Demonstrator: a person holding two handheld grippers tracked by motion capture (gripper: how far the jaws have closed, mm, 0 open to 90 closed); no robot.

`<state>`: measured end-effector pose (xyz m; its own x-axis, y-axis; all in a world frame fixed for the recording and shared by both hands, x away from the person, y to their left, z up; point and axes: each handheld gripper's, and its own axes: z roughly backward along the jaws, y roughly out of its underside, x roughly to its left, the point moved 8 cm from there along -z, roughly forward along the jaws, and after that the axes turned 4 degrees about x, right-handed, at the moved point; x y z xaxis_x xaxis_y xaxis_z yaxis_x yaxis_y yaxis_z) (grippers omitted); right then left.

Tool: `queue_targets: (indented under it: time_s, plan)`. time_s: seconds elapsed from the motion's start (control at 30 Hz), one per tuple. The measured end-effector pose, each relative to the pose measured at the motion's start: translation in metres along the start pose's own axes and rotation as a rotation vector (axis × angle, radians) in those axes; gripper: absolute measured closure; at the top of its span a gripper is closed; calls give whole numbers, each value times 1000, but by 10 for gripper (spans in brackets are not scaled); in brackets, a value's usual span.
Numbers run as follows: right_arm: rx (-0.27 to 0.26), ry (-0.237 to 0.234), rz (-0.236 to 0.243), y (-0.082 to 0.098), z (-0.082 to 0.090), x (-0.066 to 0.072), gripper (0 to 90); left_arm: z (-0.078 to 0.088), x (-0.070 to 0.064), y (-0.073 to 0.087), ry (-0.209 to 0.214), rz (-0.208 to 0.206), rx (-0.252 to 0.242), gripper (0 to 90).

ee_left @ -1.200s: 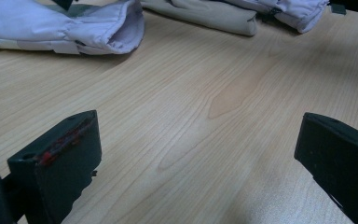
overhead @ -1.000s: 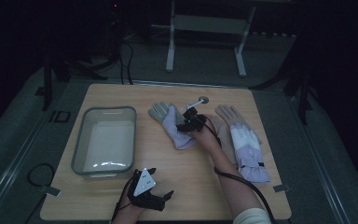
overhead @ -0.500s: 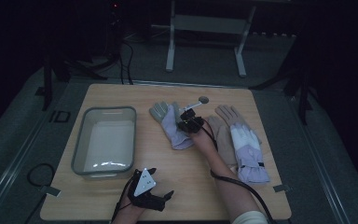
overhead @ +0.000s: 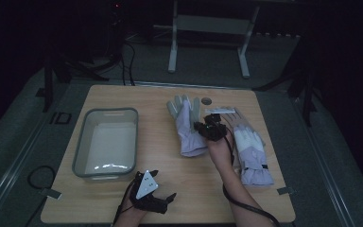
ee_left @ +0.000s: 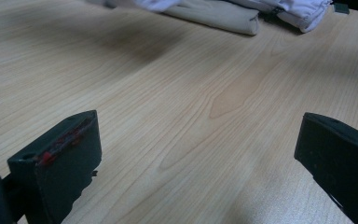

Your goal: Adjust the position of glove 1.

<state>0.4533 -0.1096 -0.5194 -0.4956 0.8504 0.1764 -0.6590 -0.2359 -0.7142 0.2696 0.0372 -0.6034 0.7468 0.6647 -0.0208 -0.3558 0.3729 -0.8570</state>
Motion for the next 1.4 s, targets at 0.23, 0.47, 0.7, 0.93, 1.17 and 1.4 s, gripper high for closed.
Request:
queue_targets:
  time_s: [0.23, 0.47, 0.7, 0.93, 1.17, 1.4]
  plan:
    - [-20, 24, -48, 27, 19, -3, 873, 0, 0, 0, 2, 9, -2, 7]
    - [-12, 37, -83, 64, 21, -4, 873, 0, 0, 0, -9, -4, 2, 7]
    - [35, 77, -87, 82, 5, -13, 870, 0, 0, 0, 0, 0, -2, 7]
    - [75, 103, -65, 94, -7, -17, 807, 0, -1, 0, -4, -13, 2, 7]
    - [84, 58, -32, 97, -10, -17, 578, 0, -1, 0, -2, -11, 3, 7]
    - [79, 90, 14, 87, 8, -20, 496, -1, -2, 0, 1, -12, 4, 7]
